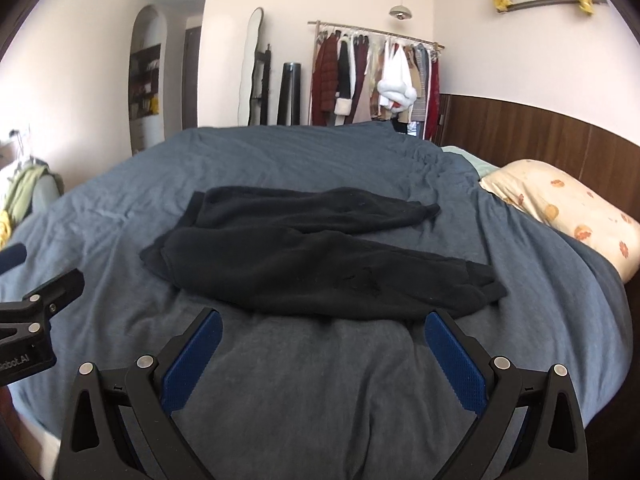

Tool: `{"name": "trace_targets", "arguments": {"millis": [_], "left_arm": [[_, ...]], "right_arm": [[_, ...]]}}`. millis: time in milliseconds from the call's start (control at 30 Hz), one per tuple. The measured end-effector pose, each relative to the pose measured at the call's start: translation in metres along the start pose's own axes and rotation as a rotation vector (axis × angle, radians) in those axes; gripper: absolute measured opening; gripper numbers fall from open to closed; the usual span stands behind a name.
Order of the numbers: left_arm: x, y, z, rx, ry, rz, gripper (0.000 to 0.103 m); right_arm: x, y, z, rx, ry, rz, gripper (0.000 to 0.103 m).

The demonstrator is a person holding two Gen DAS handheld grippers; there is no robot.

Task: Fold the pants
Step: 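Lower both grippers to the sweatpants waistband and close on it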

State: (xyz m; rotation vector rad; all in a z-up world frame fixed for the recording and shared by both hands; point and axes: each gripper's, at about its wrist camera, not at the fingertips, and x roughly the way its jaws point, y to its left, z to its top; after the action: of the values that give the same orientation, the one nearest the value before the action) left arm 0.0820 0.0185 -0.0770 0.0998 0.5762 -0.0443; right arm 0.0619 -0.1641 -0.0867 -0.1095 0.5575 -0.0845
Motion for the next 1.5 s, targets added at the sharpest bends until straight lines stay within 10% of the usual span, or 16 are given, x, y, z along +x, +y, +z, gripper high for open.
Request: {"name": "trace_targets", "arguments": {"millis": [600, 1033, 1500], "left_arm": [[0.063, -0.004, 0.041, 0.090, 0.309, -0.047, 0.088], [0.070, 0.036, 0.102, -0.039, 0.498, -0.154, 0.078], [0.136, 0.019, 0.087, -0.238, 0.691, -0.068, 0.060]], "right_arm": [[0.078, 0.018, 0.043, -0.129, 0.272, 0.029, 0.102], [0.054, 0.007, 0.122, 0.151, 0.480, -0.070, 0.100], [0.133, -0.048, 0.088, 0.405, 0.692, 0.102, 0.074]]}}
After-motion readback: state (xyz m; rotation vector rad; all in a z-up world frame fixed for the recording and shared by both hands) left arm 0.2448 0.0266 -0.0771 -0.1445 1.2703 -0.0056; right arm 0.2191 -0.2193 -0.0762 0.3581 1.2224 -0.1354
